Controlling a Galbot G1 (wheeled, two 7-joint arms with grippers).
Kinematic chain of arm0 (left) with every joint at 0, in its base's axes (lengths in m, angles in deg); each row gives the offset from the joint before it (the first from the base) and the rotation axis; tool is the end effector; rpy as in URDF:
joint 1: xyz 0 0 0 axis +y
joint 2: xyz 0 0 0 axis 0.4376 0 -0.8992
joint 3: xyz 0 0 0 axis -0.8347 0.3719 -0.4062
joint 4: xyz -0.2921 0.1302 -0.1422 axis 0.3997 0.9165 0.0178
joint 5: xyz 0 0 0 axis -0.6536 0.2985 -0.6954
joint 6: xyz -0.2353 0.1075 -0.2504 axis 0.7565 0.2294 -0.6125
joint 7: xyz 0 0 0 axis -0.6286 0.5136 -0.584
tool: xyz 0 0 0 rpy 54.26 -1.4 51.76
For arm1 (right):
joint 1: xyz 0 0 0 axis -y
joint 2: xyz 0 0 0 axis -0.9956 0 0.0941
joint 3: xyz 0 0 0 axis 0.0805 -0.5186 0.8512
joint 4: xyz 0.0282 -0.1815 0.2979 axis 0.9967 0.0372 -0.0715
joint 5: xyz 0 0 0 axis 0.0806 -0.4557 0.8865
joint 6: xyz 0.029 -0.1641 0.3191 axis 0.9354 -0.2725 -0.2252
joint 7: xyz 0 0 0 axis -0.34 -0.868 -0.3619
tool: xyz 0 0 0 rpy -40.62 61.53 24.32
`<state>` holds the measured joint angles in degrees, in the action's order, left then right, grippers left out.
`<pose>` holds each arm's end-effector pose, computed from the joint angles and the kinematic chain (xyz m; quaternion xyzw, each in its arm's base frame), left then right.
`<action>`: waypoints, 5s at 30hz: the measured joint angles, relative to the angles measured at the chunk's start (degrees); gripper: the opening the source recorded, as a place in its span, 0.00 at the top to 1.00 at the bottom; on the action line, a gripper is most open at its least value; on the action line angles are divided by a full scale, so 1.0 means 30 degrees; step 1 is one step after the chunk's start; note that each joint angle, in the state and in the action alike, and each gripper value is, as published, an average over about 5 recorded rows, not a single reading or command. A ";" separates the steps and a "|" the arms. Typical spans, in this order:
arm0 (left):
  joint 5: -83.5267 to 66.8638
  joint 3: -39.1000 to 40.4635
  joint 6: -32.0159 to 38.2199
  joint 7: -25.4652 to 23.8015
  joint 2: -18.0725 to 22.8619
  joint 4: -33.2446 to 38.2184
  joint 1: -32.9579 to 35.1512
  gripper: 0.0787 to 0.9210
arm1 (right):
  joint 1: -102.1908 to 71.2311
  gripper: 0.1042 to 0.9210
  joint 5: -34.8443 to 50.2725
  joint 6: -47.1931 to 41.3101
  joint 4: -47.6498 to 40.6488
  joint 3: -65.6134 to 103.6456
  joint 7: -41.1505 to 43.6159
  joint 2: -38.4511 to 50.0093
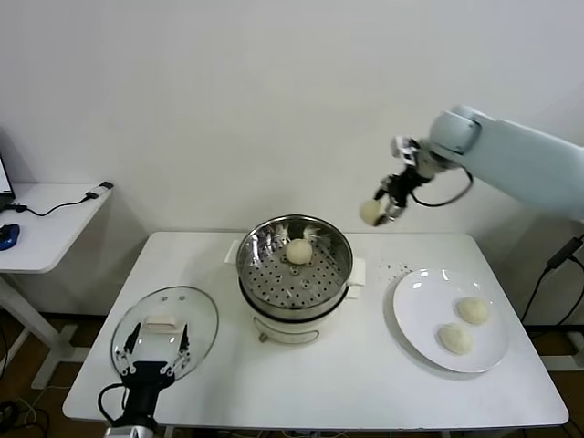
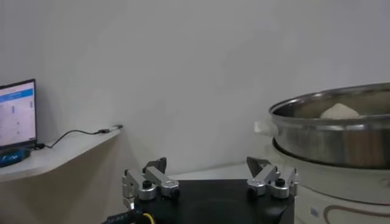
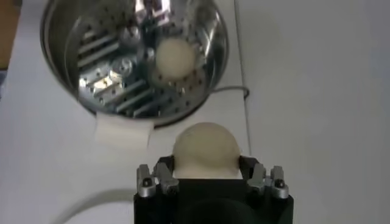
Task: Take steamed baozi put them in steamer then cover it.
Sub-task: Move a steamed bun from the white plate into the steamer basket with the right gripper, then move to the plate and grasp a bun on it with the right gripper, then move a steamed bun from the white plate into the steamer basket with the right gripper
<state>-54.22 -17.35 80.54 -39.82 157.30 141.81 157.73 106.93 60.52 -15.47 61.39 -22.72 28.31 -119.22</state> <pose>0.1194 0.0461 -0.3213 0.0400 -0.9929 -0.0995 0.0508 0.6225 -0.0213 0.0202 0.5221 -0.6336 0.4580 0.3409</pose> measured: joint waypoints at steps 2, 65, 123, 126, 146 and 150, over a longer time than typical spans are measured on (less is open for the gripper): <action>0.0035 0.0021 0.0084 -0.0039 0.0011 0.0064 0.0111 0.12 | 0.0147 0.29 0.0454 -0.0192 -0.0011 -0.0166 -0.0235 -0.0843; 0.0062 -0.0125 0.0149 -0.0096 -0.0133 -0.0263 0.0153 0.12 | 0.1057 0.12 -0.0314 -0.0102 0.6063 -0.2359 -0.0589 0.2322; 0.1045 -0.0049 -0.0229 -0.0019 0.0216 -0.0844 -0.0094 0.12 | -1.4062 0.27 -1.2943 0.2335 0.3673 0.8675 0.1022 0.9709; 0.1045 -0.0048 -0.0176 -0.0018 0.0216 -0.0833 -0.0018 0.12 | -1.3616 0.28 -1.2767 0.2639 0.3572 0.8457 0.1163 0.9571; 0.1044 0.0029 -0.0101 -0.0029 0.0217 -0.0481 0.0365 0.12 | -0.2718 0.28 -1.2885 1.1454 0.2604 0.3301 0.3280 0.3633; 0.1086 0.0115 -0.0185 -0.0048 0.0211 -0.0374 0.0349 0.12 | -0.1637 0.28 -1.3222 1.3111 0.2635 0.2998 0.3432 0.1676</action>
<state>-50.97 -17.00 79.99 -39.96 157.94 140.69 158.77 102.02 20.86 23.86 69.30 -13.72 38.61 -114.19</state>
